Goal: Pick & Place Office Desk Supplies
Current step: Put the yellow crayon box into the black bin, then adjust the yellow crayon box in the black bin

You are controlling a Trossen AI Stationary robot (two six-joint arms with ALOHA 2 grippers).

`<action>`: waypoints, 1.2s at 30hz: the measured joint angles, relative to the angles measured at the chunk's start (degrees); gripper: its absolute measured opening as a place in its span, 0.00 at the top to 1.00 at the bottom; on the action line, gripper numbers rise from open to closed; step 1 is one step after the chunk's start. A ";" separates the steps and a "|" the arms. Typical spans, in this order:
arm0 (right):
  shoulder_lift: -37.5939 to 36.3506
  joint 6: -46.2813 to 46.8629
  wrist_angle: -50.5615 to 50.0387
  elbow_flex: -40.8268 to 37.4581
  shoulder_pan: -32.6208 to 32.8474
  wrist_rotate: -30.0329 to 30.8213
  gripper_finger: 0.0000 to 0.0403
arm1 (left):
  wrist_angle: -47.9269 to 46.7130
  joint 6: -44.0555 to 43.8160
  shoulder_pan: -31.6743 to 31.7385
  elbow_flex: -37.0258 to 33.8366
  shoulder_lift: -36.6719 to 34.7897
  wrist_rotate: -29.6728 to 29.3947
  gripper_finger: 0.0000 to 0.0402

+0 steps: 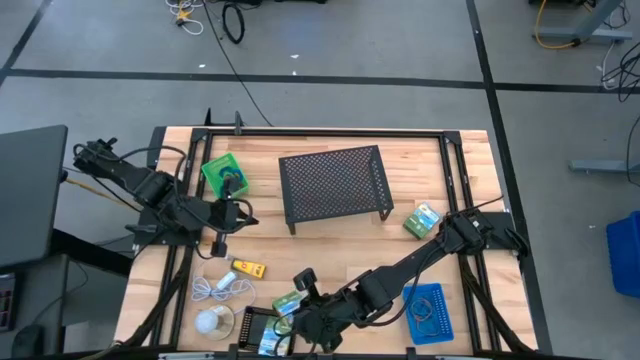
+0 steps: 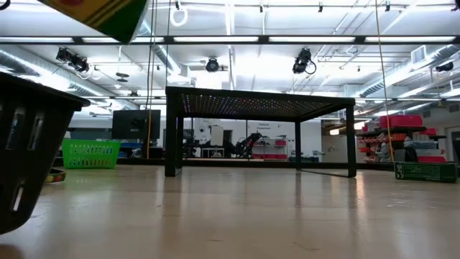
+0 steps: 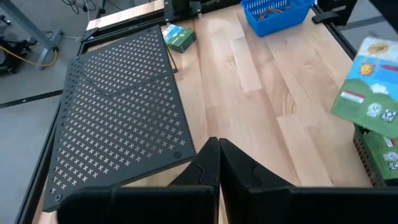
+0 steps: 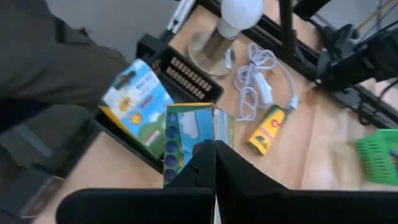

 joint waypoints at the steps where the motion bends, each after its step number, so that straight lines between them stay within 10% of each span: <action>1: 0.00 0.48 -0.06 0.24 0.00 -0.54 1.00 | -0.27 0.00 0.00 0.00 -0.09 -0.01 1.00; 36: 3.98 11.33 15.34 0.56 -4.83 -19.73 1.00 | -2.36 -0.57 -0.04 0.04 -2.50 -0.19 1.00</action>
